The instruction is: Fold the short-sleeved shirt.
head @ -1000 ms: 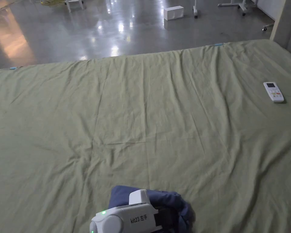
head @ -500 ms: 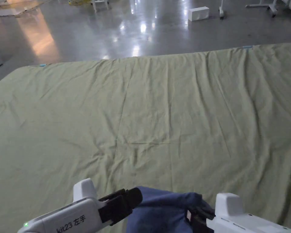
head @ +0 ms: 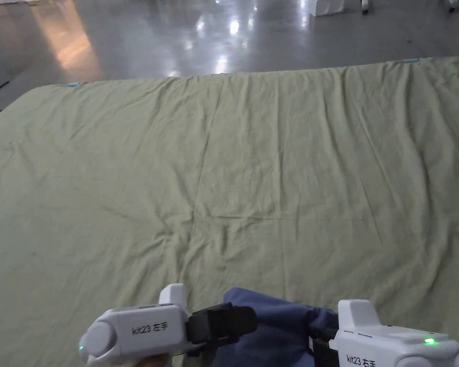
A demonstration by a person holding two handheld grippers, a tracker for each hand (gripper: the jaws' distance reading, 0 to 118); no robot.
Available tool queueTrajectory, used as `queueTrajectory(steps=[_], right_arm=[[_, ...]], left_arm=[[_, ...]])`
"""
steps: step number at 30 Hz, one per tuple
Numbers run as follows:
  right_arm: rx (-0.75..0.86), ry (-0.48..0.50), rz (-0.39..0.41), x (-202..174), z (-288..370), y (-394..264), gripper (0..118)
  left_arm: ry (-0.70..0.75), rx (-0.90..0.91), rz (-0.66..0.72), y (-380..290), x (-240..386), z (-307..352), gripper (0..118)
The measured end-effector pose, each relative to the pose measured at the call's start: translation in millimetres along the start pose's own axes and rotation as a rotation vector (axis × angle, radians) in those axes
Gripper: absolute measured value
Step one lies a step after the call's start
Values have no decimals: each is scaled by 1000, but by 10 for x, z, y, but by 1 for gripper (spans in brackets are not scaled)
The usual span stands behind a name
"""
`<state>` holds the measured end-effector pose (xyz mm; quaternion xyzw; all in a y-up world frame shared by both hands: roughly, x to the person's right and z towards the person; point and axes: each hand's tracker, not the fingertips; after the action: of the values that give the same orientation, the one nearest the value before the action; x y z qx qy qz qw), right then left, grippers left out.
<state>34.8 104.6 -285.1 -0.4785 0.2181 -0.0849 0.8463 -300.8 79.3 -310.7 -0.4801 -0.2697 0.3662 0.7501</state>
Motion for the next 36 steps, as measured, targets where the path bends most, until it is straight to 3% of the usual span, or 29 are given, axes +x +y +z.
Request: queueTrajectory(steps=[3,4,5,6,7,10,13,16,18,21,29,31,36], right_arm=[[7,2,8,-11,-4,-20,0],[9,-1,16,-17,-3,-24,0],[10,-2,17,-18,-10,-26,0],[11,-2,13,-15,-13,-26,0],[10,-2,8,-10,-15,-29,0],[9,4,0,-16,0,-19,0],[8,16,-8,-23,76,-12,0],[35,61,-3,-38,239,-24,0],[101,112,9,-101,438,-34,0],[151,104,99,-213,681,-106,0],[70,94,108,-206,734,-539,0],[40,90,76,-212,688,-636,0],[-26,82,48,-252,622,-785,0]], left_arm=[[43,-41,-79,11,97,-207,104],[67,-67,-125,25,188,-236,86],[101,-97,-174,25,265,-258,53],[173,-98,-243,-14,350,-263,46],[253,-105,-295,-33,398,-286,45],[198,-99,-202,-7,374,-251,43],[199,-80,-234,-54,496,-188,41],[38,-27,-138,-44,610,69,38],[89,5,-191,-44,694,314,37],[141,68,-232,42,620,920,37],[454,209,-87,611,-199,2859,37],[581,213,-98,815,-329,3088,37],[702,276,2,1216,-810,3136,38]])
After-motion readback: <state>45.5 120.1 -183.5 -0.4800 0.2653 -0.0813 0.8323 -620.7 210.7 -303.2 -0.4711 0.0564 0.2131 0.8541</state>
